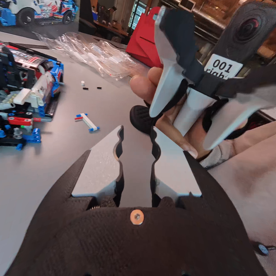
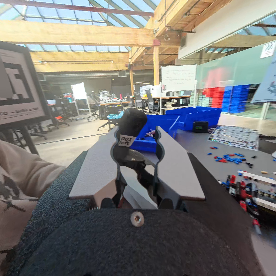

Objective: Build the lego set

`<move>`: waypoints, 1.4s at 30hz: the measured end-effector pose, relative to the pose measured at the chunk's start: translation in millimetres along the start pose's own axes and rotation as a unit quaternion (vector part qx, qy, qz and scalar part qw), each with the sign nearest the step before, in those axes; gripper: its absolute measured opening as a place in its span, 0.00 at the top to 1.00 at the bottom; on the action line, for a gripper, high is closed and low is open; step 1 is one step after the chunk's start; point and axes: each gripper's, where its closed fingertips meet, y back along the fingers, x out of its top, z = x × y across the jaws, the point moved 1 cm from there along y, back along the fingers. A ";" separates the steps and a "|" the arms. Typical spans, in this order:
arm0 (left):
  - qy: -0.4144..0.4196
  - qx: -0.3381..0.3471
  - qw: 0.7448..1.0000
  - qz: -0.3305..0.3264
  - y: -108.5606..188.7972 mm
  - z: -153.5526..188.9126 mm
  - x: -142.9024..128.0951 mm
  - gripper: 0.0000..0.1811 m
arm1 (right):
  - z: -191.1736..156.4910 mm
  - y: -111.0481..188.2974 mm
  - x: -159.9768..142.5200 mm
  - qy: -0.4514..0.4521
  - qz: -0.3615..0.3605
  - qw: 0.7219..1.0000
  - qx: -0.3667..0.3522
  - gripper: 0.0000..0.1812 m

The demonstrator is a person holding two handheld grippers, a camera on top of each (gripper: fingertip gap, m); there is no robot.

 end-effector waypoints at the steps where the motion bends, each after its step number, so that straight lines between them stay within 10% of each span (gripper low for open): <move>1: 0.009 -0.016 1.000 0.002 -0.1 2.4 -1.1 0.84 | -7.5 -2.6 -0.9 -0.006 0.000 1.000 0.018 0.69; 3: 0.020 -0.044 0.999 0.005 2.6 6.1 -2.5 0.85 | -21.4 -7.1 -4.3 -0.012 -0.013 0.999 0.051 0.58; 25: 0.020 -0.269 0.954 -0.130 -4.6 82.7 -45.5 1.00 | -174.1 14.7 -23.4 -0.125 -0.043 0.897 0.423 0.59; 28: 0.045 -0.273 0.955 -0.107 3.2 77.2 -31.1 0.98 | -160.5 13.7 6.7 -0.218 -0.029 0.867 0.448 0.75; 31: 0.042 -0.204 0.977 -0.050 15.0 49.9 7.7 0.76 | -136.3 9.3 31.0 -0.151 -0.026 0.908 0.391 0.82; 36: -0.067 -0.019 0.997 -0.030 31.4 -14.5 45.9 0.74 | -21.1 20.3 19.6 0.014 -0.106 0.987 0.121 0.80; 38: -0.103 0.054 0.992 -0.050 35.5 -47.1 44.8 0.76 | 43.6 46.6 15.2 0.057 -0.135 0.989 -0.006 1.00; 42: -0.137 0.112 0.981 -0.078 30.8 -82.9 36.2 0.82 | 140.2 111.5 -30.1 0.159 -0.305 0.926 -0.159 0.98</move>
